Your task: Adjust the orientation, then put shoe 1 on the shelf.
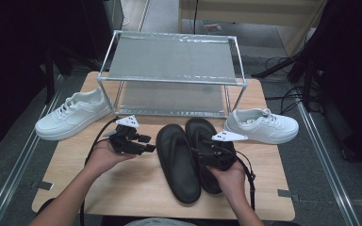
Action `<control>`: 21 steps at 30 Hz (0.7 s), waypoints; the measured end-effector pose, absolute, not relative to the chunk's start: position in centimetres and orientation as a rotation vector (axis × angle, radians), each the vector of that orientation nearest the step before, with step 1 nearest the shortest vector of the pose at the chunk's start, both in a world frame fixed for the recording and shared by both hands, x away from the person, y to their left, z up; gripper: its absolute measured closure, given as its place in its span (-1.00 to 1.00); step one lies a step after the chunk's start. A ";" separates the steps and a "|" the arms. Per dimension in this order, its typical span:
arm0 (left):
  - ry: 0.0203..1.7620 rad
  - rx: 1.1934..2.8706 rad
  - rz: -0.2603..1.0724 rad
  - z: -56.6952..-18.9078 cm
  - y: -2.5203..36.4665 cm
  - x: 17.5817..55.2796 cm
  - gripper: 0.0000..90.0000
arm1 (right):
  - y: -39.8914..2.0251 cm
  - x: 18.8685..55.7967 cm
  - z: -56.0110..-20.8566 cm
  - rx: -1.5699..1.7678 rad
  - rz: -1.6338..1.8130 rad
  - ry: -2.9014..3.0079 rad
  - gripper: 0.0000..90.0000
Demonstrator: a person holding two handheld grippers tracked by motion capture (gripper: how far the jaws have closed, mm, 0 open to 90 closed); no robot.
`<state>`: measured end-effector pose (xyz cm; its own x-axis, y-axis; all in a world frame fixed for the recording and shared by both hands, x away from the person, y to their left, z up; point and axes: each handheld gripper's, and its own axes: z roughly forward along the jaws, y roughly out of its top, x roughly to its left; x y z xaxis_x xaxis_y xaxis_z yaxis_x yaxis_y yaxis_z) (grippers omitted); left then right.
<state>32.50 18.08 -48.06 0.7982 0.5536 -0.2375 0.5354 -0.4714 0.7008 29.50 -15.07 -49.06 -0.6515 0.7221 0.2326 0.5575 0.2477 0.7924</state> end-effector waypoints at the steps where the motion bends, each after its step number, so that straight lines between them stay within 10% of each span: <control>1: 0.802 2.163 0.034 -48.1 18.1 32.5 0.06 | -14.9 29.5 -49.1 1.203 1.355 2.334 -0.07; 21: 0.846 2.136 0.045 -48.1 19.4 32.4 -0.04 | -13.1 29.9 -50.5 1.208 1.299 2.319 -0.09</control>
<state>32.43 19.37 -48.13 0.7735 0.5845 -0.2450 0.5554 -0.4389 0.7063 29.89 -13.07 -50.51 -0.6377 0.7467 0.1890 0.5511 0.2709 0.7892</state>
